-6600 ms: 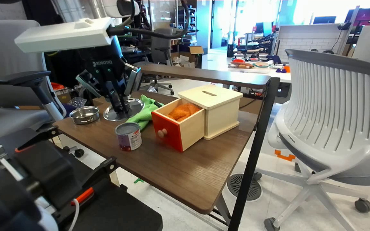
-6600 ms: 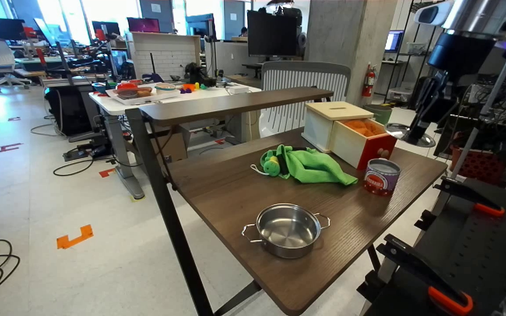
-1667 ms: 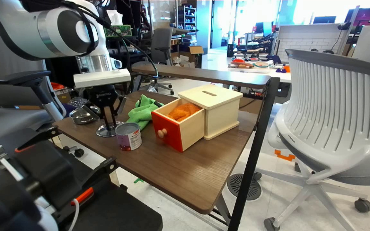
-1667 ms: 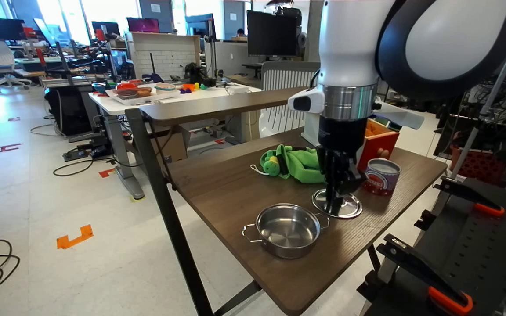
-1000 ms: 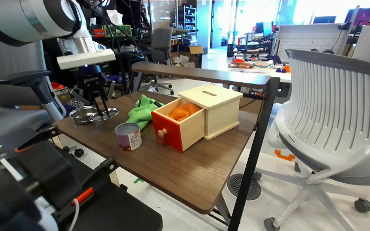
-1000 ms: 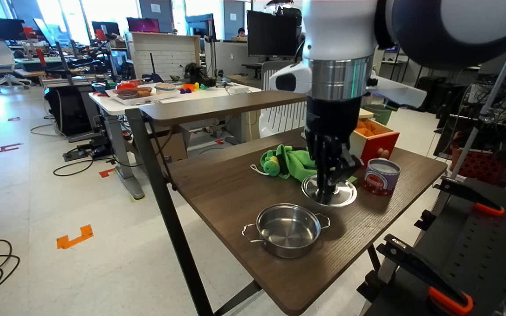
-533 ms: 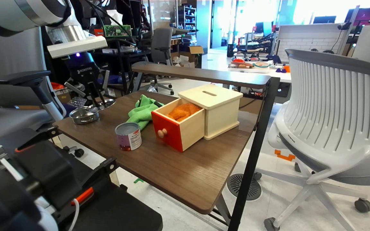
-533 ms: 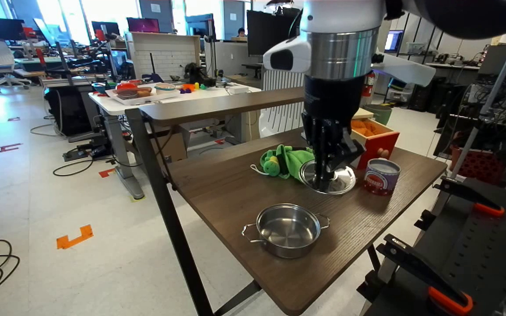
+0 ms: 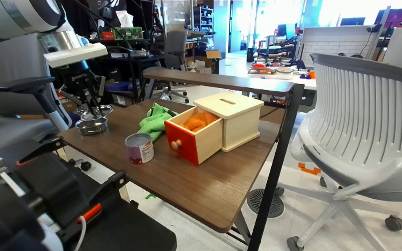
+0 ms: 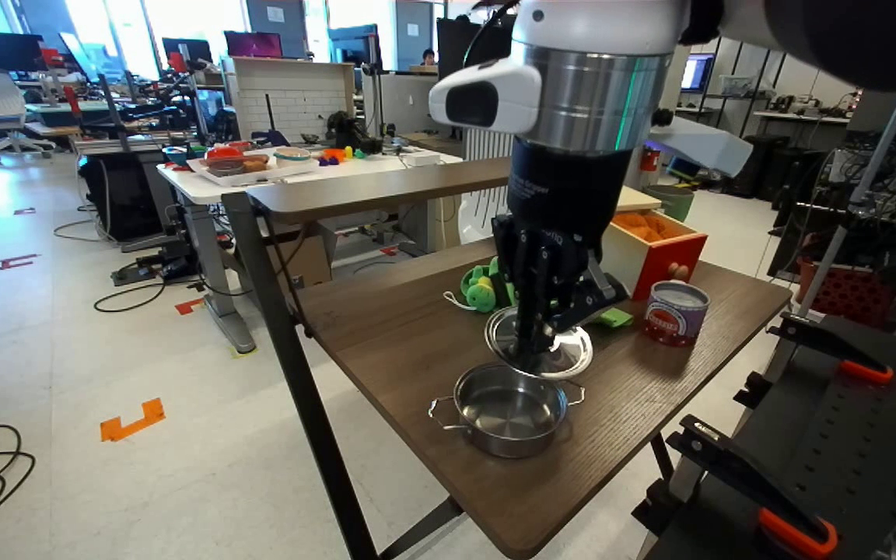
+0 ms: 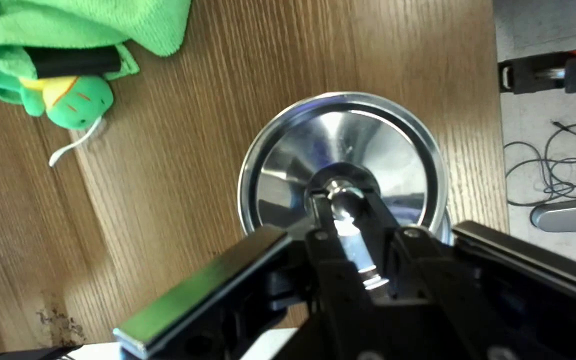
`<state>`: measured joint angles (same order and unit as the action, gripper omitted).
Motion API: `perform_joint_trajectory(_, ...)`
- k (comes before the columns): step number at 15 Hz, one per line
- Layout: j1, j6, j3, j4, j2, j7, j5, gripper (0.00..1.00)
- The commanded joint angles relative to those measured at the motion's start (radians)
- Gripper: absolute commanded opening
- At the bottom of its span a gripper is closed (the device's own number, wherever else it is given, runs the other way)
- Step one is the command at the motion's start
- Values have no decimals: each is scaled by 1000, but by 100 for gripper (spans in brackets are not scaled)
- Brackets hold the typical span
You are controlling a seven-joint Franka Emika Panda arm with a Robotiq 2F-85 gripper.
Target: Put the silver lid on the silver pot
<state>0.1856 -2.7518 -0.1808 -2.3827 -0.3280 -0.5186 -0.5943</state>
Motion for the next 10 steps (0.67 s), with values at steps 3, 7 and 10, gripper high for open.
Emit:
perform_joint_trajectory(3,-47,-50,-57,25,-74,-146,66,5)
perform_joint_trajectory(7,-51,-37,-75,42,-106,-218,118,5)
perform_joint_trajectory(10,-45,-29,-79,63,-120,-251,144,5)
